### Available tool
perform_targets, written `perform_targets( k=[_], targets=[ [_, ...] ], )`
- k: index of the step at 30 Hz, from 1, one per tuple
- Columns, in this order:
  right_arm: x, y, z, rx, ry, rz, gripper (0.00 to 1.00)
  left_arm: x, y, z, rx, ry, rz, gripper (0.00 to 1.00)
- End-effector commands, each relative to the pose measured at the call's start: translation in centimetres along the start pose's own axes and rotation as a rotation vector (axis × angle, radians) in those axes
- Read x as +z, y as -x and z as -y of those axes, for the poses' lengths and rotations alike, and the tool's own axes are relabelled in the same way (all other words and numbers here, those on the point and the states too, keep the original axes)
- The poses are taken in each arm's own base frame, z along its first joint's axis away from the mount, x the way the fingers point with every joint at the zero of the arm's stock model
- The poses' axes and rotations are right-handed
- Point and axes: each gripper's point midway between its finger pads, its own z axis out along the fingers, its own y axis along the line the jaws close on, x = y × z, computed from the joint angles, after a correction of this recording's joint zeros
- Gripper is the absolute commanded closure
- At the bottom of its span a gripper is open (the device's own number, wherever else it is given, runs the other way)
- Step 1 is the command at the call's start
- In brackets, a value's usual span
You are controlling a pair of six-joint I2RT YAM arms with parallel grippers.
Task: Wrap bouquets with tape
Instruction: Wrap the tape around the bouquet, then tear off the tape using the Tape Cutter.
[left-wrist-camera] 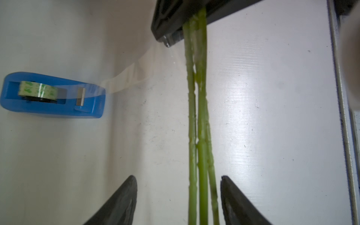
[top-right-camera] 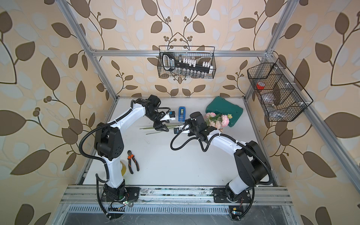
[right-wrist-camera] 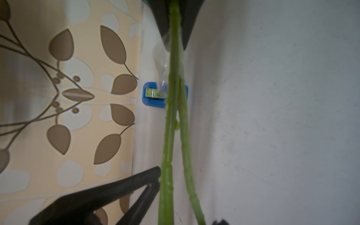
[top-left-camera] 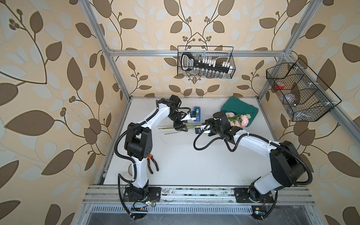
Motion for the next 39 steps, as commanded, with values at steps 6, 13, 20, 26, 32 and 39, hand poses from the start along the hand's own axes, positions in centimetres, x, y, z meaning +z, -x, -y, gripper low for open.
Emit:
perform_targets(
  k=[6, 13, 20, 26, 32, 39],
  targets=[
    [0.5, 0.1, -0.6, -0.045, -0.018, 0.009, 1.00, 0.1, 1.7, 1.8, 0.026, -0.102, 0.023, 0.52],
    [0.1, 0.7, -0.5, 0.052, -0.007, 0.056, 1.00, -0.2, 2.8, 1.6, 0.045, -0.064, 0.086, 1.00],
    [-1.4, 0.7, -0.5, 0.147, -0.057, 0.090, 0.56, 0.1, 2.6, -0.1, 0.125, 0.165, 0.085, 1.00],
    [-5.1, 0.7, 2.0, 0.287, -0.199, 0.114, 0.36, 1.5, 1.5, -1.0, 0.222, 0.341, 0.018, 1.00],
    [-8.4, 1.1, 7.1, 0.610, -0.289, 0.218, 0.30, 1.6, 2.1, -1.6, 0.326, 0.516, 0.037, 1.00],
    [-6.4, -2.0, 12.0, 1.279, -0.161, 0.253, 0.32, 2.0, 2.1, -1.8, 0.400, 0.632, 0.054, 1.00]
  ],
)
